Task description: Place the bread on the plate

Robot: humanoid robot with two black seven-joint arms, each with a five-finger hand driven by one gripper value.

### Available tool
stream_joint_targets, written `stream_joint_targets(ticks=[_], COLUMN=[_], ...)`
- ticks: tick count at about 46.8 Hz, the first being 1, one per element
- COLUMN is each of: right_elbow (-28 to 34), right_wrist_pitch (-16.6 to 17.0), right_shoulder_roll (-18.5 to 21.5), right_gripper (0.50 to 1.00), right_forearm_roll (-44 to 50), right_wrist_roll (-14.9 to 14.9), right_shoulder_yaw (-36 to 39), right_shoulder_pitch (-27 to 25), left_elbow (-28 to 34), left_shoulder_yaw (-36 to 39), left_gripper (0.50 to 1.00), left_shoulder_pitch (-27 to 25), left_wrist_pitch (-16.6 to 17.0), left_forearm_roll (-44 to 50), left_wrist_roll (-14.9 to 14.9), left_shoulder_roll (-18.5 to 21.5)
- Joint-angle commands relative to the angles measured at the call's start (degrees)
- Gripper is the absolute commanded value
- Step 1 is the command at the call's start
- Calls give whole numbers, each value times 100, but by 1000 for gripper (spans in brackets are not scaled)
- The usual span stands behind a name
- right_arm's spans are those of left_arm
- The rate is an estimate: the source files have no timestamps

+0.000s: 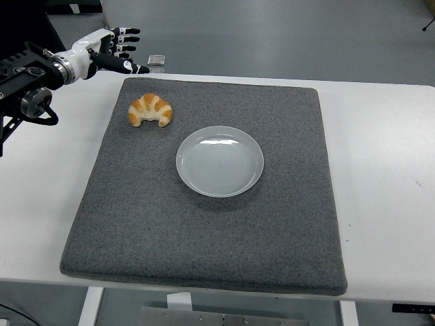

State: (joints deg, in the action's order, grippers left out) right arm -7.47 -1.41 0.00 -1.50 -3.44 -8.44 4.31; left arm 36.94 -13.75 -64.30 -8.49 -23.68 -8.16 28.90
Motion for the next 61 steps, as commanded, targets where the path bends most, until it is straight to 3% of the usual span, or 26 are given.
stream_joint_targets(ticks=[1,18,31,42,61], right_elbow=[0,0,0,0,0], right_wrist_pitch=[0,0,0,0,0], right_shoulder_roll=[0,0,0,0,0], right_gripper=[930,930,930,930,930], right_forearm_roll=[0,0,0,0,0], right_wrist_roll=[2,2,2,1,2], right_shoulder_yaw=[0,0,0,0,0], right_shoulder_pitch=[0,0,0,0,0], left_elbow=[15,314,551,542,261], left_shoulder_yaw=[223,469,1005,1287,1419], left_gripper=[1000,1000,1000,986,945], left_shoulder_pitch=[-161,-311,-311,-267,-223], left_wrist_pitch=[-13,-13,224,646,919], left_forearm_roll=[-346,-2517,-3362,-3538,-3512], left_wrist_roll=[-1,-1,-1,43,140], left_shoulder_roll=[19,63,37,-7,-394])
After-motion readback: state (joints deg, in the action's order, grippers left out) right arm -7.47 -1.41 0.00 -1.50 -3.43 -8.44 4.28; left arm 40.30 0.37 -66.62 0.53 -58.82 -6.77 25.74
